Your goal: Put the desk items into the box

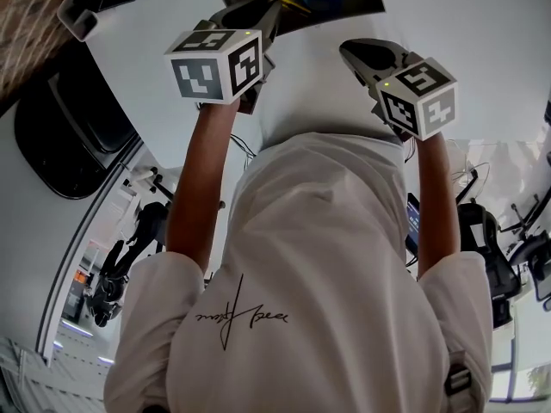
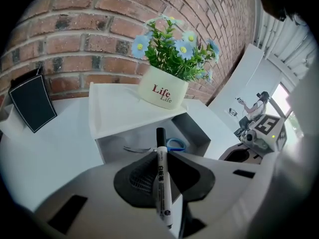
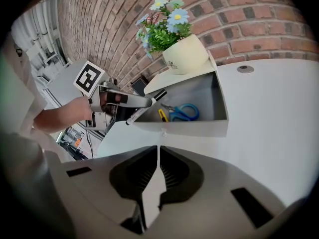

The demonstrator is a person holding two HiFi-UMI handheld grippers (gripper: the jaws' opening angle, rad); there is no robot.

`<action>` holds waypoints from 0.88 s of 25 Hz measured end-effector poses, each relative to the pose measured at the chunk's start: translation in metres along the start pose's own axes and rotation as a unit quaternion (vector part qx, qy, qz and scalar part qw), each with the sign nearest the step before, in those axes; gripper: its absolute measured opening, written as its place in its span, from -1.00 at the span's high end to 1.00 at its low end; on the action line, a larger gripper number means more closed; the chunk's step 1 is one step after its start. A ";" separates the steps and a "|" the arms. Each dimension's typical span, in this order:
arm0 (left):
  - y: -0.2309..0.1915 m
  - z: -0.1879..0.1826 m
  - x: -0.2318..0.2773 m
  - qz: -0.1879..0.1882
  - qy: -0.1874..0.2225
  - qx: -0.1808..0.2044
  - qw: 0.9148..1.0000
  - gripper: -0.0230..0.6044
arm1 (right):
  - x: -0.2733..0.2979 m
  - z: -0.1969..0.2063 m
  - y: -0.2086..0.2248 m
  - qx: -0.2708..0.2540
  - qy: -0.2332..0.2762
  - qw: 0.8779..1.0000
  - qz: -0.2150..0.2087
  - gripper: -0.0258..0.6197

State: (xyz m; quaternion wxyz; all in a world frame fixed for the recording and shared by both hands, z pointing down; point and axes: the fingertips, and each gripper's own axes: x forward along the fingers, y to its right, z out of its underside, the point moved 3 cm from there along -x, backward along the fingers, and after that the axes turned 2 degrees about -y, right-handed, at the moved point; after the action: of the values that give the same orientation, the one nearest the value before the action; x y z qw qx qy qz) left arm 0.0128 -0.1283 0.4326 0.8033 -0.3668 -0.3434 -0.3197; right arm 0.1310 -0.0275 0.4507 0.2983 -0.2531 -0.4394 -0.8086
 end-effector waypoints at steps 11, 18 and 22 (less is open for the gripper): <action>0.007 -0.003 0.014 -0.022 -0.022 0.032 0.999 0.72 | -0.011 -0.003 0.024 0.028 0.027 0.999 0.015 0.81; 0.009 -0.003 0.015 -0.034 -0.023 0.038 0.998 0.72 | -0.008 -0.006 0.015 0.023 0.028 0.999 0.008 0.81; 0.005 -0.004 0.014 -0.029 -0.019 0.024 0.999 0.72 | -0.005 -0.011 0.009 0.012 0.029 0.999 0.011 0.81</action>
State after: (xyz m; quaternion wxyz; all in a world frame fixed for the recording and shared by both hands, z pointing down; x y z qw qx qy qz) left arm 0.0261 -0.1321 0.4402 0.7956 -0.3431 -0.3769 -0.3275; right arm 0.1389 -0.0397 0.4470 0.3231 -0.2311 -0.4371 -0.8069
